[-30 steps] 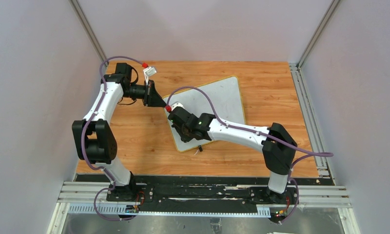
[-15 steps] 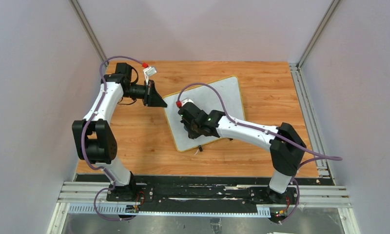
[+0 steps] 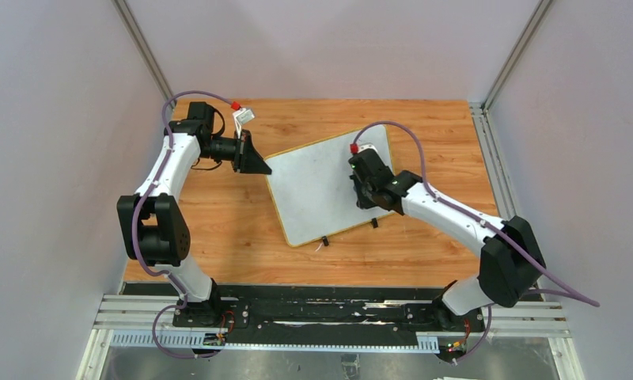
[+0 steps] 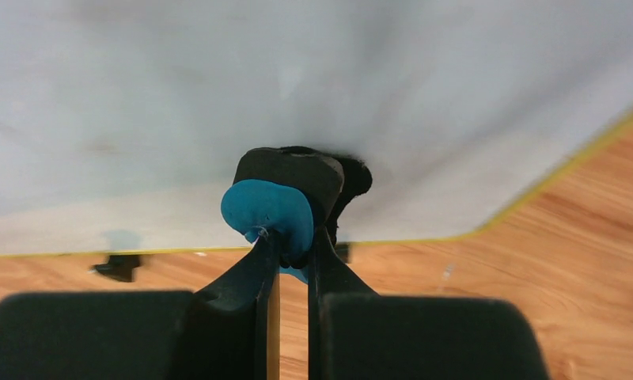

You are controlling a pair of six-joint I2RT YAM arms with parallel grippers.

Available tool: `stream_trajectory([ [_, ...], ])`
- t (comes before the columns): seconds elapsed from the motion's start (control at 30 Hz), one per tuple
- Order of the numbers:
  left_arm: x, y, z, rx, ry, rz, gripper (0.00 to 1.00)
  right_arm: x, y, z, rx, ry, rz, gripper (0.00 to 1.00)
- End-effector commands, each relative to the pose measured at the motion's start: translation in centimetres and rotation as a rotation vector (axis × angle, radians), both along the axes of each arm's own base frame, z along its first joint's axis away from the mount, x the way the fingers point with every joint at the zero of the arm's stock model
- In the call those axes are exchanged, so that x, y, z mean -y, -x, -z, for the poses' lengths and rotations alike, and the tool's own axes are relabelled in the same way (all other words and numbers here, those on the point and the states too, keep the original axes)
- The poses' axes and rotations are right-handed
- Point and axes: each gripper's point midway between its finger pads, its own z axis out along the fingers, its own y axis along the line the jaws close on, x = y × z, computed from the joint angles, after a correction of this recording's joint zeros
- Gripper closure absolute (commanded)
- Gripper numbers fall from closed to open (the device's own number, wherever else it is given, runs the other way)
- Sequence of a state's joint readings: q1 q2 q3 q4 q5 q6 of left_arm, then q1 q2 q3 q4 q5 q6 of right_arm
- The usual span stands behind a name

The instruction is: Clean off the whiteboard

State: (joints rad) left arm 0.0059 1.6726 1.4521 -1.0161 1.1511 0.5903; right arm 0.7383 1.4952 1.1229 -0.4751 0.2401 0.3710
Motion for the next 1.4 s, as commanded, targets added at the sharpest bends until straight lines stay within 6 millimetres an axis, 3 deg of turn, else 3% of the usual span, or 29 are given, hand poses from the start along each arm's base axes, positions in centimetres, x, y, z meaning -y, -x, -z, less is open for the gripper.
stream_trajectory([
  [0.0, 0.0, 0.4, 0.9, 0.020, -0.066, 0.022, 1.00, 5.8, -0.8, 1.3, 0.007, 0.072, 0.124, 1.00],
  [0.1, 0.0, 0.4, 1.0, 0.022, -0.069, 0.021, 1.00, 7.9, -0.8, 2.0, -0.005, 0.082, 0.165, 0.99],
  [0.23, -0.1, 0.5, 1.1, 0.021, -0.073, 0.021, 1.00, 9.2, -0.8, 2.3, -0.009, 0.089, 0.191, 0.99],
  [0.57, -0.1, 0.4, 1.2, 0.014, -0.075, 0.019, 1.00, 6.7, -1.3, 1.1, -0.001, 0.000, 0.164, 0.99],
  [0.73, -0.1, 0.4, 1.3, 0.011, -0.076, 0.018, 1.00, 7.5, -1.6, -0.9, 0.057, -0.002, 0.201, 0.99],
  [1.0, -0.1, 0.2, 1.1, 0.011, -0.076, 0.014, 1.00, 11.7, -1.8, -8.8, 0.259, 0.047, 0.283, 0.99],
  [1.13, -0.1, 0.0, 1.2, 0.008, -0.079, 0.012, 1.00, 15.1, -0.9, -12.3, 0.307, 0.094, 0.365, 0.99],
  [1.27, -0.2, -0.1, 1.2, 0.009, -0.084, 0.010, 1.00, 18.5, 0.9, -13.5, 0.283, 0.159, 0.429, 1.00],
  [1.37, -0.2, -0.2, 1.3, 0.006, -0.090, 0.008, 1.00, 21.0, 2.3, -12.6, 0.210, 0.190, 0.478, 0.99],
])
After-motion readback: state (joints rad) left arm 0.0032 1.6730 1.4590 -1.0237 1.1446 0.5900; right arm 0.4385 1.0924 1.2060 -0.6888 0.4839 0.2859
